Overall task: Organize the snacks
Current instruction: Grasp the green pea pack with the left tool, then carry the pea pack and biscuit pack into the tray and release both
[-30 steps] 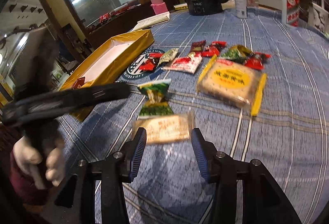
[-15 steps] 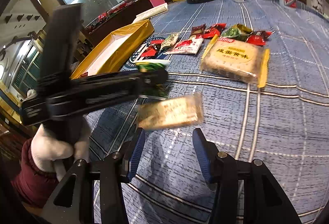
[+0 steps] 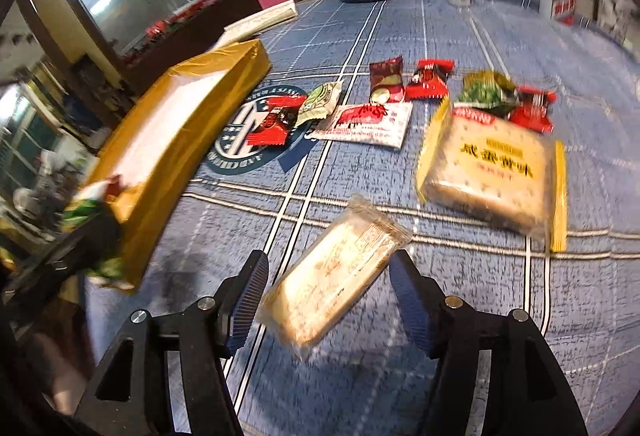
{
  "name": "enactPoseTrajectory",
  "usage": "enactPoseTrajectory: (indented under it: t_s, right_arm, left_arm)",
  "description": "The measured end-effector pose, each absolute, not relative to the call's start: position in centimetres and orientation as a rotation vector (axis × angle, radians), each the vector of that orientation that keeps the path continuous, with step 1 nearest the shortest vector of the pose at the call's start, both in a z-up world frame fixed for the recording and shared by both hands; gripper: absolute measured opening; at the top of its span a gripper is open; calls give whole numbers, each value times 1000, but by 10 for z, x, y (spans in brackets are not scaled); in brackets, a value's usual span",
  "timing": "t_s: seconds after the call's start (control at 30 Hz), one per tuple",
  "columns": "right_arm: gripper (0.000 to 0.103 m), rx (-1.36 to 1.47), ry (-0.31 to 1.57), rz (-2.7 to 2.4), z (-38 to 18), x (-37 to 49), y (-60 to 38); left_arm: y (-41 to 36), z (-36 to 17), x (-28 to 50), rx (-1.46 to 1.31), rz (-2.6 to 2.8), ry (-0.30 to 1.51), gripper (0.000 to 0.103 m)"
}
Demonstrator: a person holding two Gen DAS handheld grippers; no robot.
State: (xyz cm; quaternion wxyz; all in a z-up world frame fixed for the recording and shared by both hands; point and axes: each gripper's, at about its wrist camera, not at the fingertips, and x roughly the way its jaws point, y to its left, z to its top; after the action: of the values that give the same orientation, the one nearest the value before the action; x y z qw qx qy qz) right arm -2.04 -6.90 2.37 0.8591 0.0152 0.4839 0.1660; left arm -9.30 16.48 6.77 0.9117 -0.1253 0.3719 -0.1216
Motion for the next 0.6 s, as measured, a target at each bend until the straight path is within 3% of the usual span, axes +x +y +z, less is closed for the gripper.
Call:
enactPoseTrajectory:
  t_s: [0.1, 0.17, 0.2, 0.4, 0.6]
  right_arm:
    - [63, -77, 981, 279, 21, -26, -54]
    - [50, -126, 950, 250, 19, -32, -51]
    - [34, -119, 944, 264, 20, -34, -51]
    - [34, -70, 946, 319, 28, -39, -56]
    - [34, -7, 852, 430, 77, -43, -43]
  left_arm:
    - [182, 69, -99, -290, -239, 757, 34]
    - [194, 72, -103, -314, -239, 752, 34]
    - [198, 73, -104, -321, -237, 747, 34]
    - [232, 91, -115, -329, -207, 699, 34]
    - [273, 105, -98, -318, -139, 713, 34]
